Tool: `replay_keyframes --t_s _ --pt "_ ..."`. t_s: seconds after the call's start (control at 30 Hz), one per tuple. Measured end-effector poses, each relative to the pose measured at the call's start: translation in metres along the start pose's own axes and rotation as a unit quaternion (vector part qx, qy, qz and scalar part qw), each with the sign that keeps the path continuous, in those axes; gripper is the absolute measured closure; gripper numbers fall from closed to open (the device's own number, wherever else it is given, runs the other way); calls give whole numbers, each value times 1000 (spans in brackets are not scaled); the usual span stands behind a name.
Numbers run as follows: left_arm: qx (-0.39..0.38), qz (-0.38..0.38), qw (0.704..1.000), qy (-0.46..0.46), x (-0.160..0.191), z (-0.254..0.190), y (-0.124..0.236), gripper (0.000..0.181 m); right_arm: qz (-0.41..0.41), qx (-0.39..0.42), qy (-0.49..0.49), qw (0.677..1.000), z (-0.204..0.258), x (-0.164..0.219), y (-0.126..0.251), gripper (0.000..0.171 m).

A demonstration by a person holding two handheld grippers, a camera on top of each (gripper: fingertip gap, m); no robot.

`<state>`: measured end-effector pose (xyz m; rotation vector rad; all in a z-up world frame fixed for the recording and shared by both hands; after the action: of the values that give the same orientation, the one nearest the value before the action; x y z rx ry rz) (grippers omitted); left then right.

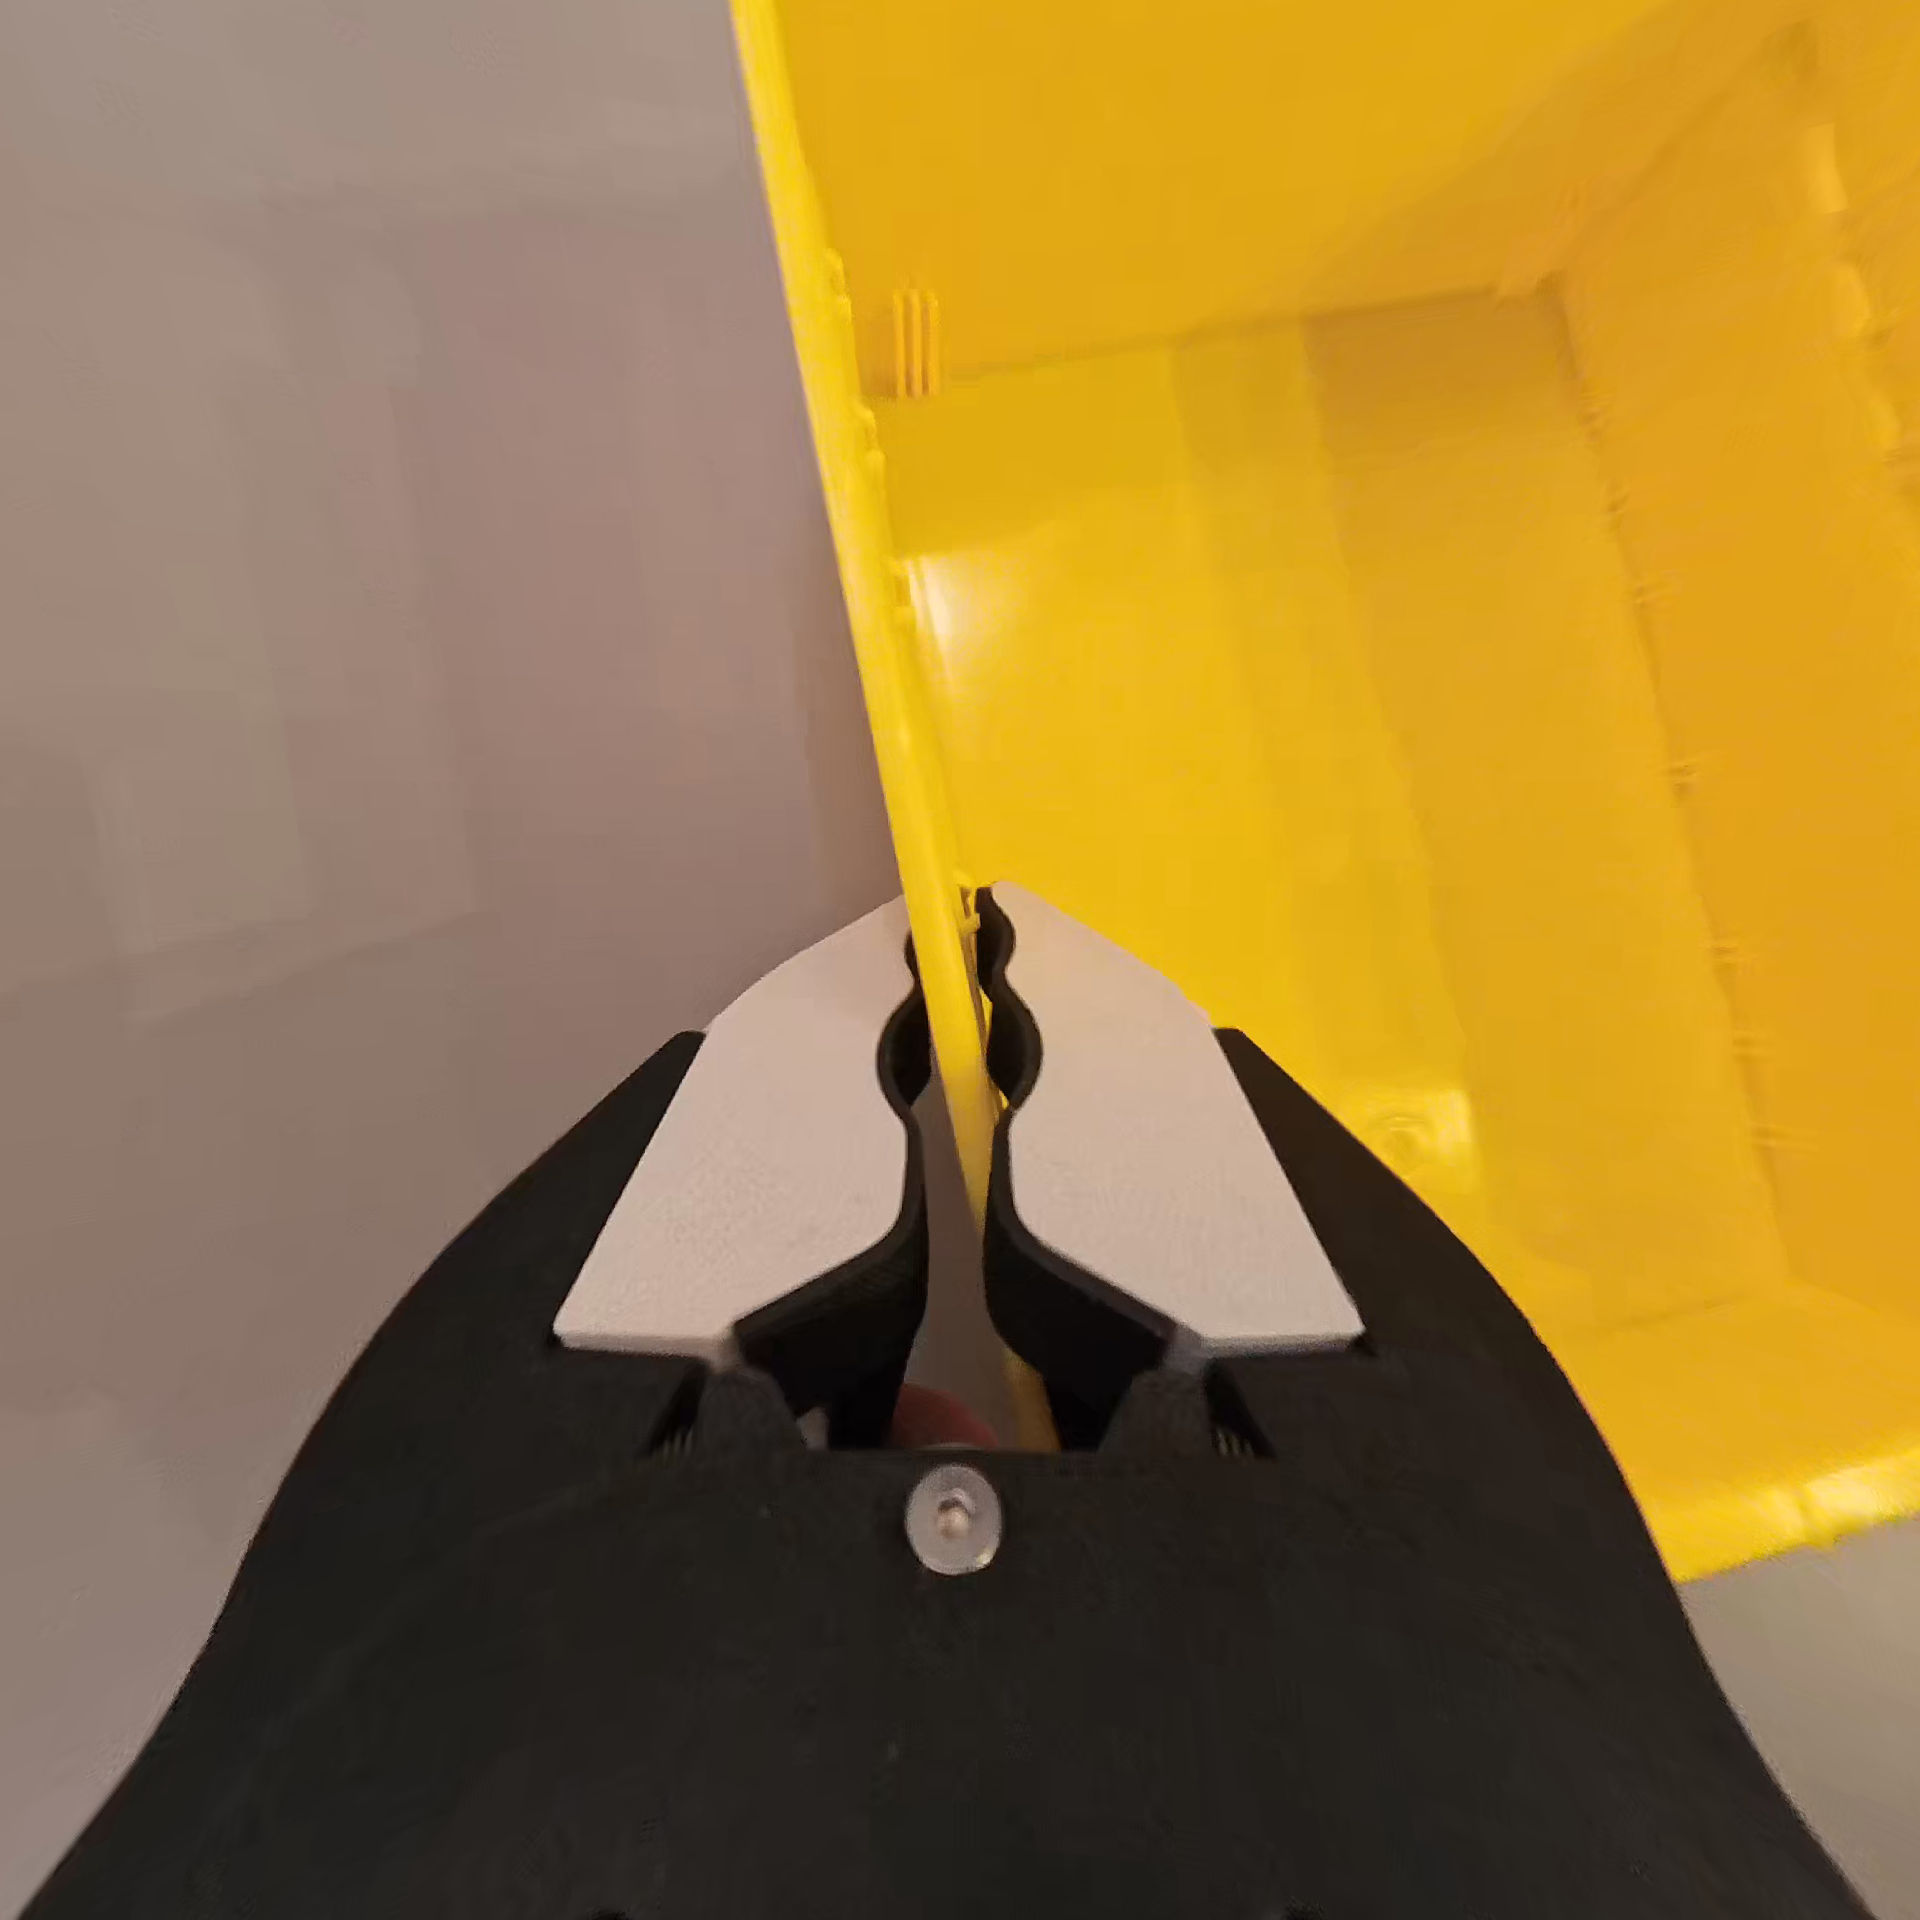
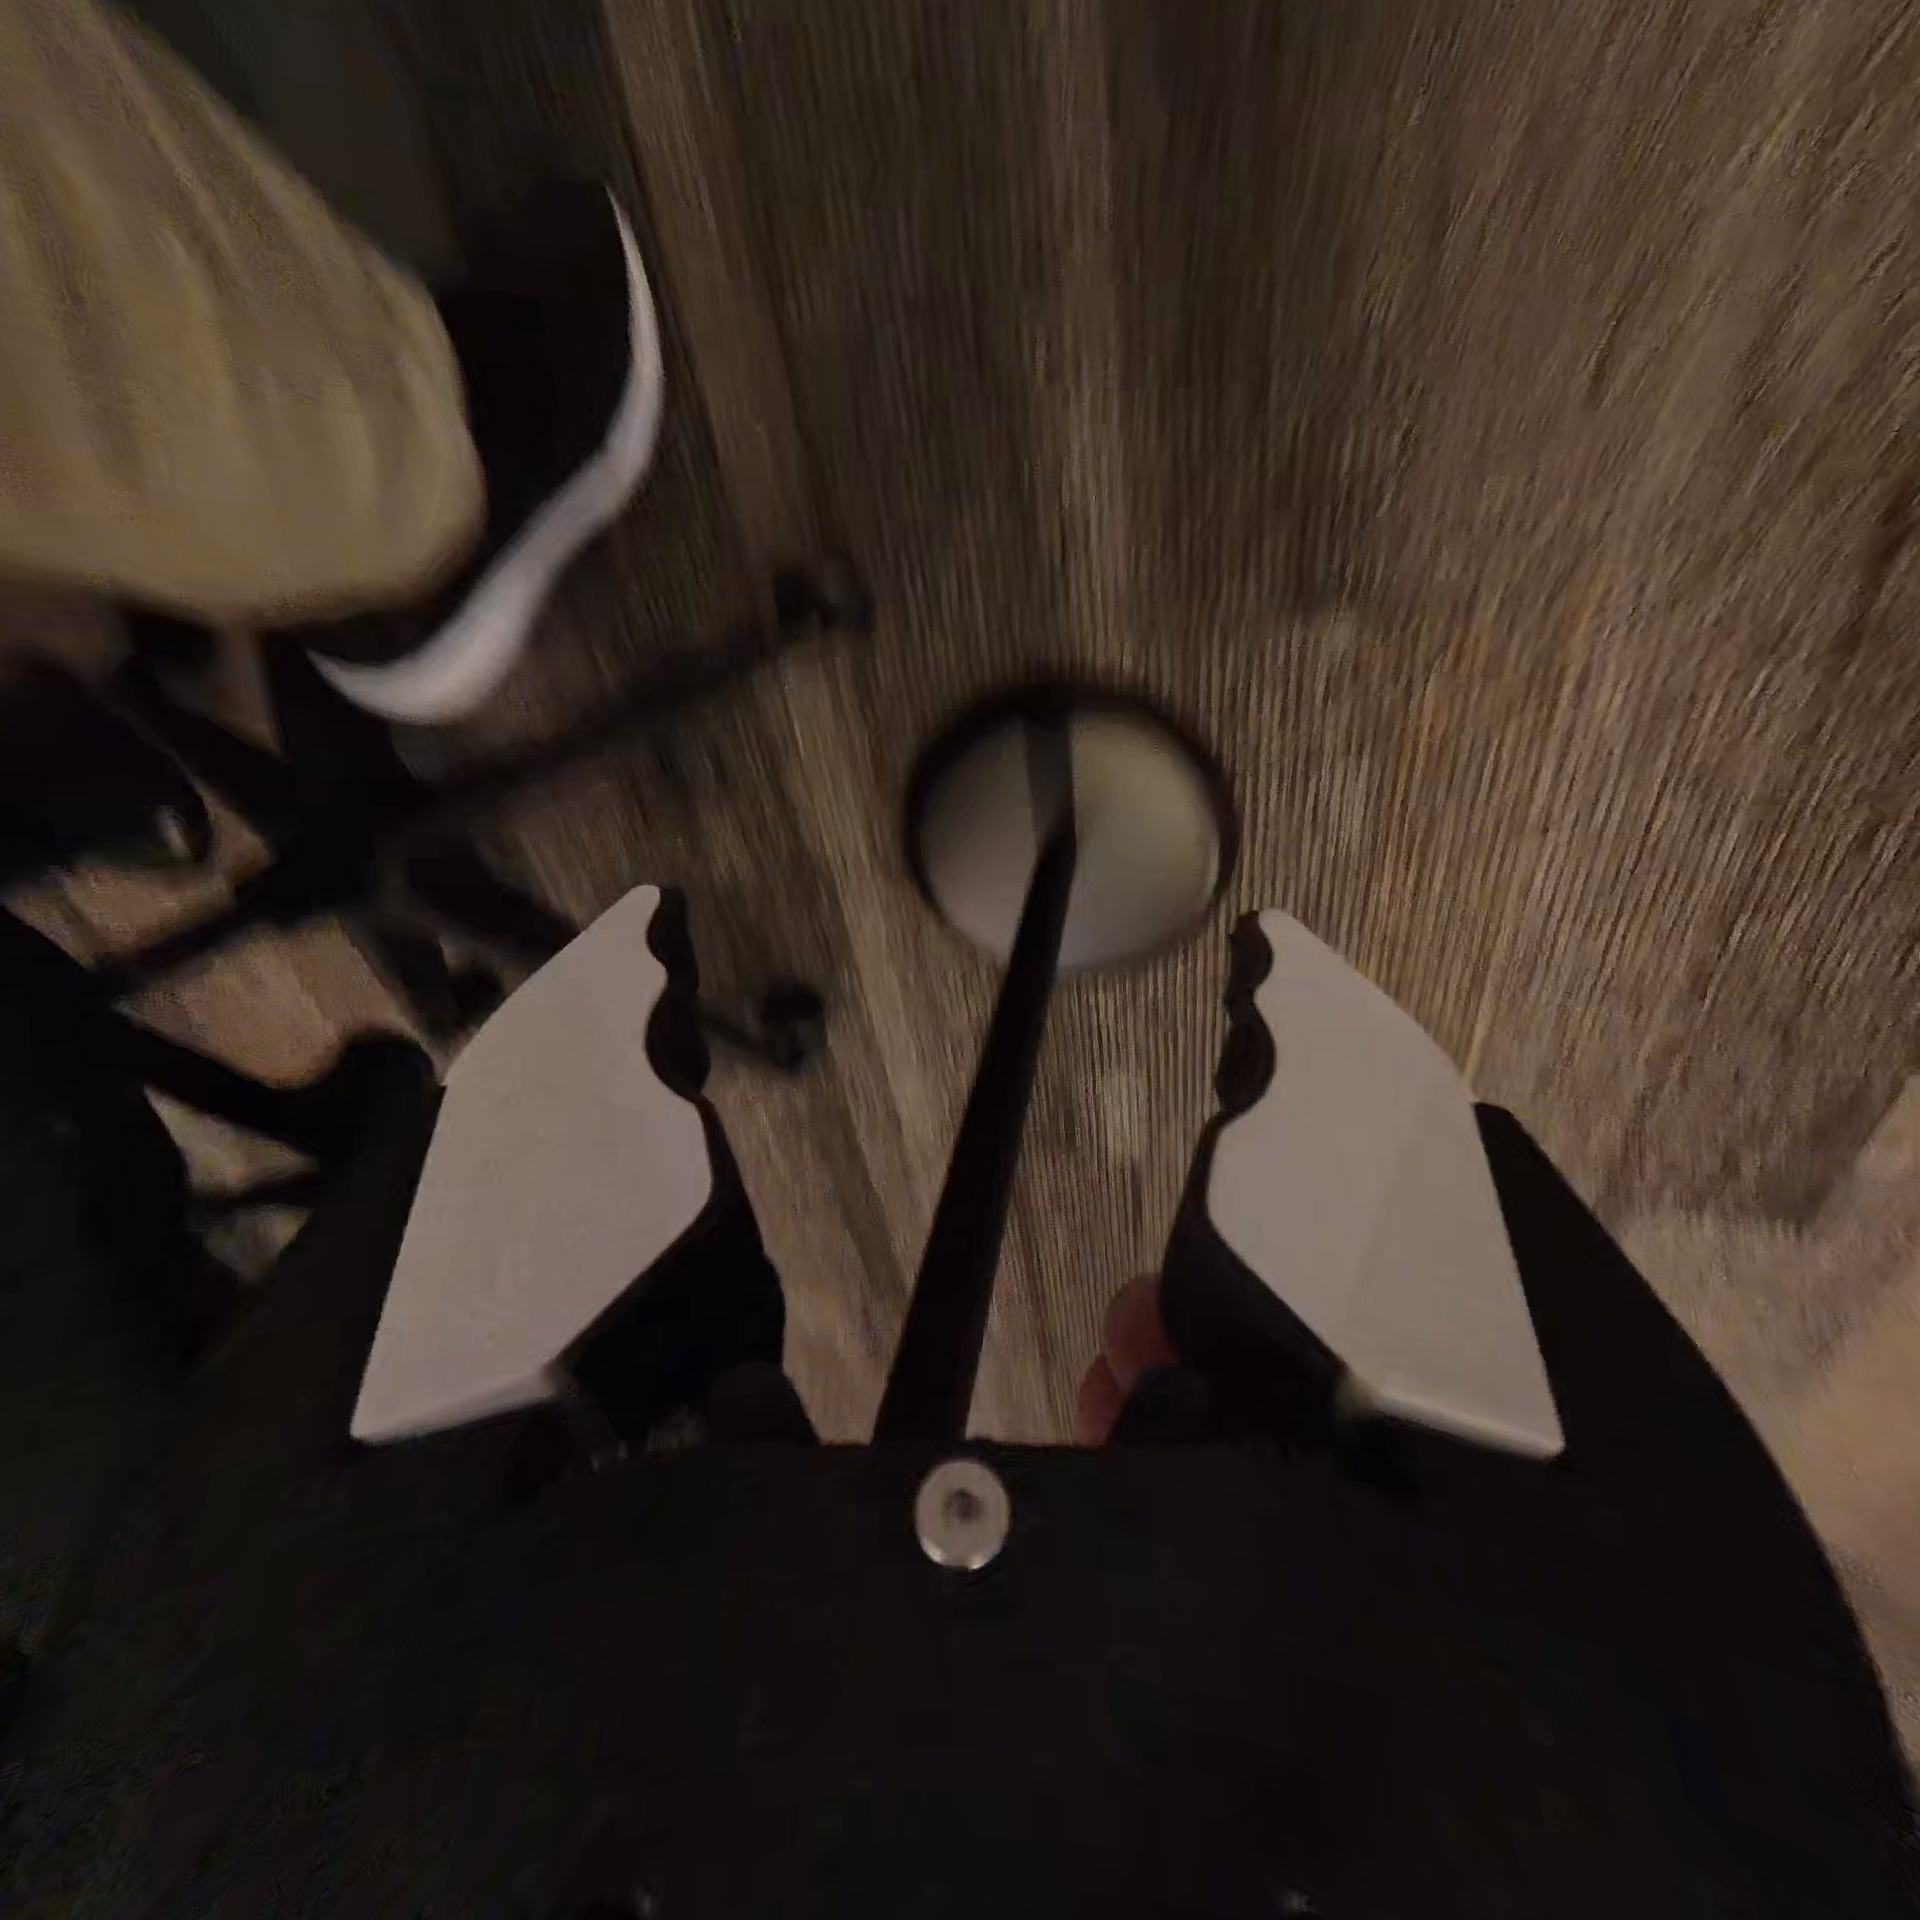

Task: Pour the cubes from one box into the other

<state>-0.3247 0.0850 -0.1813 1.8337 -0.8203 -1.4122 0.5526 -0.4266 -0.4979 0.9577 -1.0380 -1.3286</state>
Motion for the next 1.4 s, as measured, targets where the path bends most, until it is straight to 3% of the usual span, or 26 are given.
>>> replay_keyframes --t_s 0.03,0.17,0.33,0.4,0.47,0.53,0.7,0.83,0.97,1.07,1.2,1.33,1.4 --pt "18 -1 1000 22 -3 -1 -1 172 50 -16 -6 999 4 20 -19 75" --pt "32 -3 999 28 -8 -2 -2 159 214 -60 -2 975 28 86 -70 45" --pt "-8 -36 999 13 -22 1 15 136 375 -85 15 923 43 155 -101 28" --pt "-21 -53 998 2 -26 2 27 133 420 -66 26 905 40 175 -105 35" --pt "-38 -76 996 -12 -32 1 42 133 450 -29 54 891 32 197 -104 63" --pt "-47 -106 993 -28 -40 -4 59 134 444 -50 58 893 38 206 -102 78" --pt "-13 -192 979 -68 -62 -52 108 139 417 -65 40 906 39 223 -89 86" --pt "62 -247 955 -153 -68 -142 152 140 419 -76 17 905 35 247 -75 90" --pt "147 -266 915 -266 -43 -264 180 140 426 -76 -9 902 30 284 -73 92" --pt "213 -256 874 -353 -3 -359 181 139 428 -73 -9 901 30 308 -85 97" --pt "365 -196 812 -411 76 -493 176 136 422 -90 -3 902 34 321 -97 101" --pt "480 -165 740 -441 154 -610 179 130 432 -131 -33 892 30 330 -93 87" --pt "521 -147 719 -436 190 -663 176 128 440 -159 -66 881 28 331 -92 83"
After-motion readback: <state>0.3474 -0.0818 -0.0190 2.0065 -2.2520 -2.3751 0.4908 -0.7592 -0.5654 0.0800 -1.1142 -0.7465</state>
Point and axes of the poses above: each gripper's, where its closed fingertips meet, y back along the fingers, x out of its underside, z = x × y across the jaws, the point moved 6 cm from there along y, back along the fingers, and after that the axes turned 9 degrees about y, right-handed, at the moved point
